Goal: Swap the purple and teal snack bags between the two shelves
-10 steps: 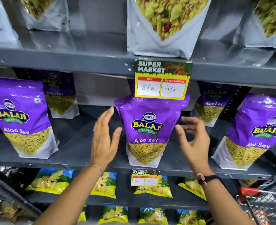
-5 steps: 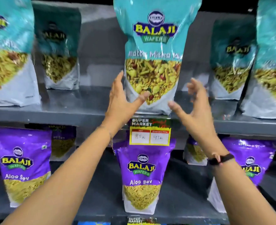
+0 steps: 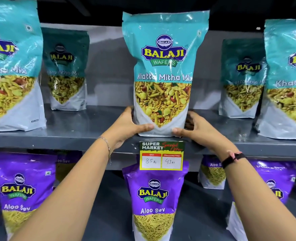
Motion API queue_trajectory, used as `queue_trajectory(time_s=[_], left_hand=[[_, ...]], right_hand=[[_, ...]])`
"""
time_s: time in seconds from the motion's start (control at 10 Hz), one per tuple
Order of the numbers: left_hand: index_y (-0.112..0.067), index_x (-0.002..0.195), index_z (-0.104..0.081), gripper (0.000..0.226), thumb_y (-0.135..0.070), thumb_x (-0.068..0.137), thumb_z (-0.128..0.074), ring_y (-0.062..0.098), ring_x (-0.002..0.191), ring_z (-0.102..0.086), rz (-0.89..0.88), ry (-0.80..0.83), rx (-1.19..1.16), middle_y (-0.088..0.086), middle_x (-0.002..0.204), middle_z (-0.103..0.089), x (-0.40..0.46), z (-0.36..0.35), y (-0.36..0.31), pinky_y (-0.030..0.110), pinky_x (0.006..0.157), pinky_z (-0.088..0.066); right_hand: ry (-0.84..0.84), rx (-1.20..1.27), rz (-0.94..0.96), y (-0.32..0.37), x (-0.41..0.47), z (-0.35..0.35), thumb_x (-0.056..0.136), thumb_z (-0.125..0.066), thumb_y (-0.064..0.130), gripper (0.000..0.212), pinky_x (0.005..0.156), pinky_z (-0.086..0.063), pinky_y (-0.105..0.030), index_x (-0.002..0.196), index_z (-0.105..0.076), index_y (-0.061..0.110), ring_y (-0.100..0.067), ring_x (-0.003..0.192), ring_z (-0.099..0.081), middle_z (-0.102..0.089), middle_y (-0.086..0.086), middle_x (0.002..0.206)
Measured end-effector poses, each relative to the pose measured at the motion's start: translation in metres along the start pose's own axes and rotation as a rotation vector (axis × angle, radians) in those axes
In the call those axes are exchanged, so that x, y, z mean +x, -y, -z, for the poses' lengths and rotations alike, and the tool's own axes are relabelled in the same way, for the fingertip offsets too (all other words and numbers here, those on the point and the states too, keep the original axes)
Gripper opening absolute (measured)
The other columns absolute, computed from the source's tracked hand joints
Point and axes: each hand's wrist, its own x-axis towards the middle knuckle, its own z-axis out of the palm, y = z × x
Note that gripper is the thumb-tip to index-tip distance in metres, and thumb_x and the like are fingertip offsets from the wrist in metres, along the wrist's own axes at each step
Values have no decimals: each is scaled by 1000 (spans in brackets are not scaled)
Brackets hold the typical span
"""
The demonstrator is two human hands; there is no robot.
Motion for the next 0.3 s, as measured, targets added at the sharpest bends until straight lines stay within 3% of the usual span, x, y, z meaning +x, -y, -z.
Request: queue_trajectory(time_s=[0.1,0.3], left_hand=[[-11,125,-35,78,-12,59,-77,23,120,-47,2,-8,2,10,132,-49,0,0,0,43,107,-37],[-15,129,-28,98,-36,46,-75,23,127,-39,-15,-4,-3,8,140,-40,-10,-3,-8,45,111,-31]], right_hand=[[12,-5,3,2,-1,0,71,-70,17,61,80,-48,-9,124,-40,14,-7,103,-54,-53,6,117],[-2,2,-37,3,-5,1,69,-72,22,70,103,-39,-32,128,-35,14,-14,117,-49,-48,-3,135]])
